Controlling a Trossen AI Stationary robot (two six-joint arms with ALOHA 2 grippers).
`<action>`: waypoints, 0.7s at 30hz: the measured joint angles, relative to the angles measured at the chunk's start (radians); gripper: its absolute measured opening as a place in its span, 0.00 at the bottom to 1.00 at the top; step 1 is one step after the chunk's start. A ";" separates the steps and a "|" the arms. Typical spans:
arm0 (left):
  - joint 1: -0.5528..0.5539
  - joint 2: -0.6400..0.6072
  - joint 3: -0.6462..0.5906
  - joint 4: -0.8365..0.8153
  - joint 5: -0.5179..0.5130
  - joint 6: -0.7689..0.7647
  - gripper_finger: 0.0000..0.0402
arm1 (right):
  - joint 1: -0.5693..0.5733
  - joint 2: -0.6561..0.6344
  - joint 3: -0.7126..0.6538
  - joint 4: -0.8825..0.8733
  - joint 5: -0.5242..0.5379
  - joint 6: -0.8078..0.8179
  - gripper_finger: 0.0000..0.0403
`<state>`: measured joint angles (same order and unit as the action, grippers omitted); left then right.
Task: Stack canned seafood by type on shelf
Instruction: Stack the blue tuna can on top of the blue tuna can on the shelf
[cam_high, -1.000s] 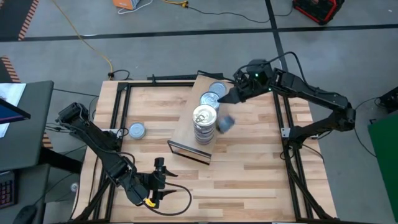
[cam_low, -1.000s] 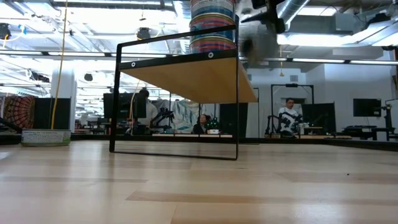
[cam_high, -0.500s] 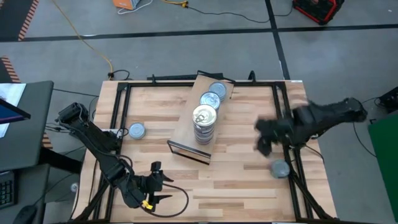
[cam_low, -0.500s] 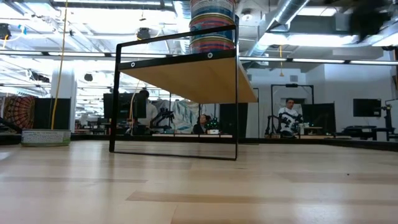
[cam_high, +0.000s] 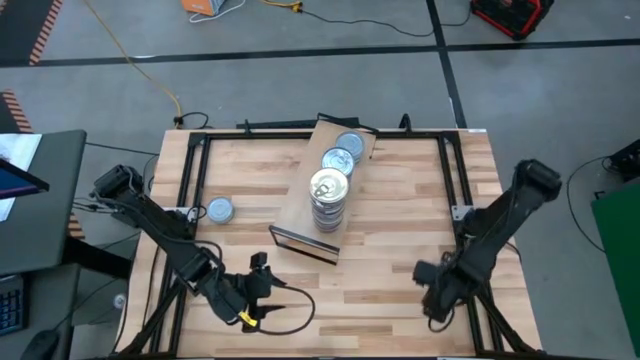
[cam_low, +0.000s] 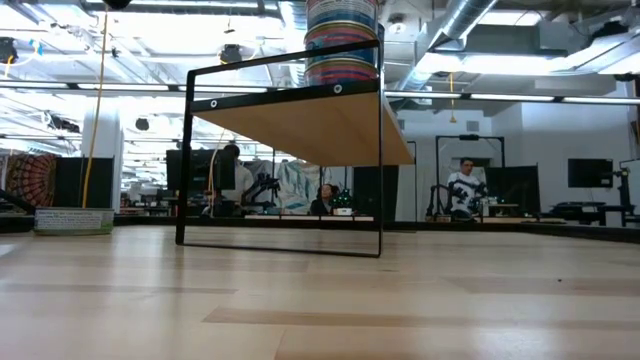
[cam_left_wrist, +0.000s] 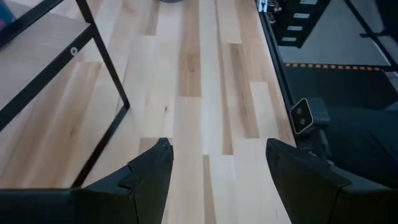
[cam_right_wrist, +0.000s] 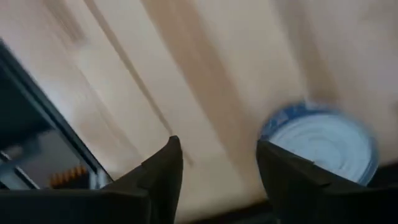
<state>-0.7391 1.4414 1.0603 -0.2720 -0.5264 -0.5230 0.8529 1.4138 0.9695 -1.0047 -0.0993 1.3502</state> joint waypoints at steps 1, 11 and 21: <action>0.000 0.000 0.000 -0.001 0.000 0.003 0.62 | 0.012 0.037 0.011 -0.027 -0.026 0.006 0.54; -0.001 0.000 0.000 -0.001 0.024 0.006 0.62 | 0.027 0.186 0.054 -0.212 -0.081 0.049 0.42; -0.002 0.000 0.000 -0.003 0.025 0.015 0.62 | -0.002 0.280 0.025 -0.135 -0.072 -0.041 0.37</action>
<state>-0.7406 1.4418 1.0599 -0.2752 -0.5018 -0.5082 0.8509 1.6941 0.9942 -1.1400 -0.1710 1.3094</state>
